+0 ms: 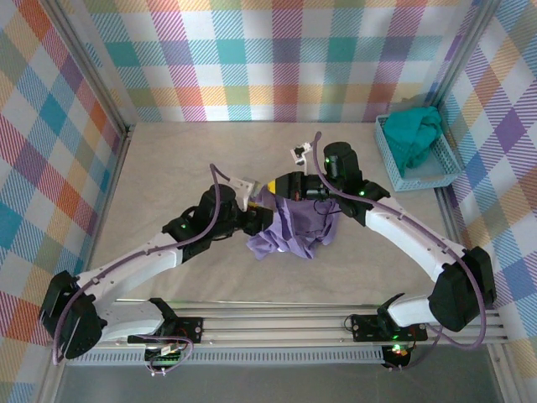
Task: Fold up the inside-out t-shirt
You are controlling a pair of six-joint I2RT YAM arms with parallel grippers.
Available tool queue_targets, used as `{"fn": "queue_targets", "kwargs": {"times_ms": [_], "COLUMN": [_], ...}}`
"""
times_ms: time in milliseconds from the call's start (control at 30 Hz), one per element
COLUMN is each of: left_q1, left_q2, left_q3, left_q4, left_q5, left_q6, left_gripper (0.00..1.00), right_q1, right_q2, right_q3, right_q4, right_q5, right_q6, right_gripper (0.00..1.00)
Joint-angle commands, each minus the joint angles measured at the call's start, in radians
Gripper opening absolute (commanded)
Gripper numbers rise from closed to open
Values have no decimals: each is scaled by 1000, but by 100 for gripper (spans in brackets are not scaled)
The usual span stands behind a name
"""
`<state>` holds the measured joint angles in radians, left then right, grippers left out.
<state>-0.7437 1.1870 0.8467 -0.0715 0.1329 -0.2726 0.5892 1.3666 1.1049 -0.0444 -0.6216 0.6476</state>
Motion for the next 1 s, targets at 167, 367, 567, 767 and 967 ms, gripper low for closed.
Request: {"fn": "queue_targets", "kwargs": {"times_ms": [167,367,567,767,967], "left_q1": [-6,1,1,1,4], "left_q2": [34,-65,-214,-521,-590], "left_q3": [65,18,-82,-244,-252], "left_q4": [49,-36,-294,-417,-406], "left_q5": [15,-25,24,-80,-309], "left_q6": [21,42,-35,-207,-229], "left_gripper": [20,4,10,41,65], "right_q1": [4,4,70,220,259], "right_q2": [2,-12,-1,39,52], "right_q3": [-13,0,-32,-160,-73], "right_q4": [17,-88,-139,-95,-266], "right_q5": [-6,83,-5,-139,-179], "right_q6": [-9,-87,-169,-166,-358], "right_gripper": [0,0,0,7,33]}}
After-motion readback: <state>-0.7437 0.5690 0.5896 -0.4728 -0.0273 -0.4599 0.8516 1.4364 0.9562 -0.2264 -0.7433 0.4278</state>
